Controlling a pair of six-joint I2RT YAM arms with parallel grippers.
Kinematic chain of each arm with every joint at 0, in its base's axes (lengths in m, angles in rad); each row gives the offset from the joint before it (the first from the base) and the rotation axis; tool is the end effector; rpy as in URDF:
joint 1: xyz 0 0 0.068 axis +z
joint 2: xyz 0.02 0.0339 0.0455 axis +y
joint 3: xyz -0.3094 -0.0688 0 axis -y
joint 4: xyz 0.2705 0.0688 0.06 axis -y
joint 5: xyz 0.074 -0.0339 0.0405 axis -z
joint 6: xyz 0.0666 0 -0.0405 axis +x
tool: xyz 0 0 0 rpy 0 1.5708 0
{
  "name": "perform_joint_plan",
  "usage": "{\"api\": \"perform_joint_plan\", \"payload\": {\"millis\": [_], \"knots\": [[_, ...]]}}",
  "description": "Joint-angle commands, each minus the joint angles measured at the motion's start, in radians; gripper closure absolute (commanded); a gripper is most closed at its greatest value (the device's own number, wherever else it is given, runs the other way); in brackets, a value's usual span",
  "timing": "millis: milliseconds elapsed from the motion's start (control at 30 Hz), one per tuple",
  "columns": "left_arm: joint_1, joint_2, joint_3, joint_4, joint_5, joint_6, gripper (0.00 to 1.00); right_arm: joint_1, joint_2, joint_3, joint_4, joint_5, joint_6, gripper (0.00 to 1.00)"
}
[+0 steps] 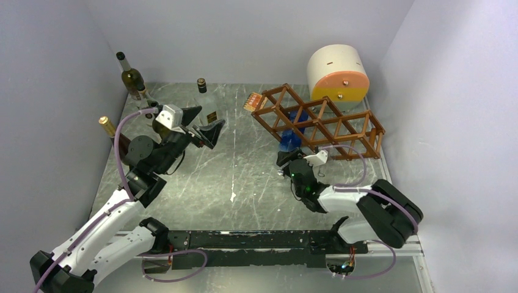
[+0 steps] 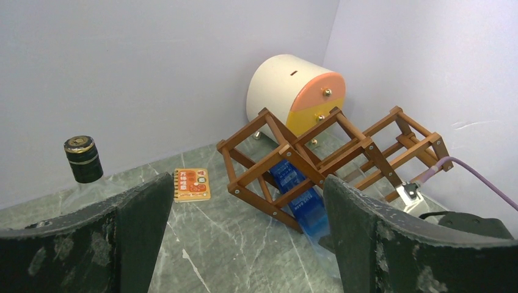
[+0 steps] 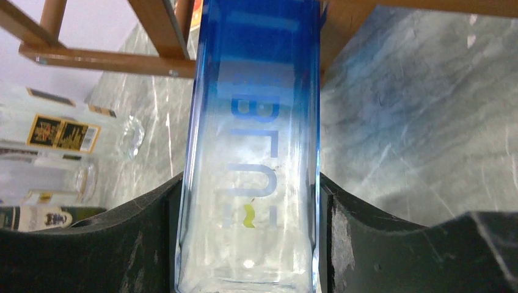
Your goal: Take the wine bottle off the wine rack
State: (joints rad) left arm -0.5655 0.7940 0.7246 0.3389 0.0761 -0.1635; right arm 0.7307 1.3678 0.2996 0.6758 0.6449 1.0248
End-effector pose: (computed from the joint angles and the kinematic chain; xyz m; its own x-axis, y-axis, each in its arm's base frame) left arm 0.1767 -0.1181 0.4126 0.1248 -0.2714 -0.9543 0.6248 0.7687 -0.1369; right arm 0.2189 0.1424 0.1597 -0.2502 0.6929 -0.6763 0.1812 0.7196 0.6703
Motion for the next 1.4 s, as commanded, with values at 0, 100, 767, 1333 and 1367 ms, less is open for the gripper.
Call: {"api": "perform_joint_plan", "payload": {"millis": [0, 100, 767, 1333, 1367], "knots": [[-0.004, -0.003, -0.003, 0.030, 0.011, 0.013, 0.05, 0.067, -0.110, -0.028, -0.056, 0.039, 0.038, 0.76], [-0.004, -0.003, -0.003, 0.030, 0.013, 0.015, 0.05, 0.081, -0.211, -0.052, -0.135, 0.010, 0.047, 0.80], [-0.006, 0.037, -0.001, 0.026, 0.019, 0.029, 0.05, 0.092, -0.791, 0.011, -0.833, -0.187, 0.183, 1.00], [-0.006, 0.113, -0.017, 0.085, 0.188, 0.051, 0.06, 0.091, -1.062, 0.240, -1.299, -0.269, 0.155, 1.00], [-0.006, 0.120, -0.019, 0.092, 0.203, 0.051, 0.06, 0.090, -1.069, 0.253, -1.321, -0.270, 0.150, 1.00]]}}
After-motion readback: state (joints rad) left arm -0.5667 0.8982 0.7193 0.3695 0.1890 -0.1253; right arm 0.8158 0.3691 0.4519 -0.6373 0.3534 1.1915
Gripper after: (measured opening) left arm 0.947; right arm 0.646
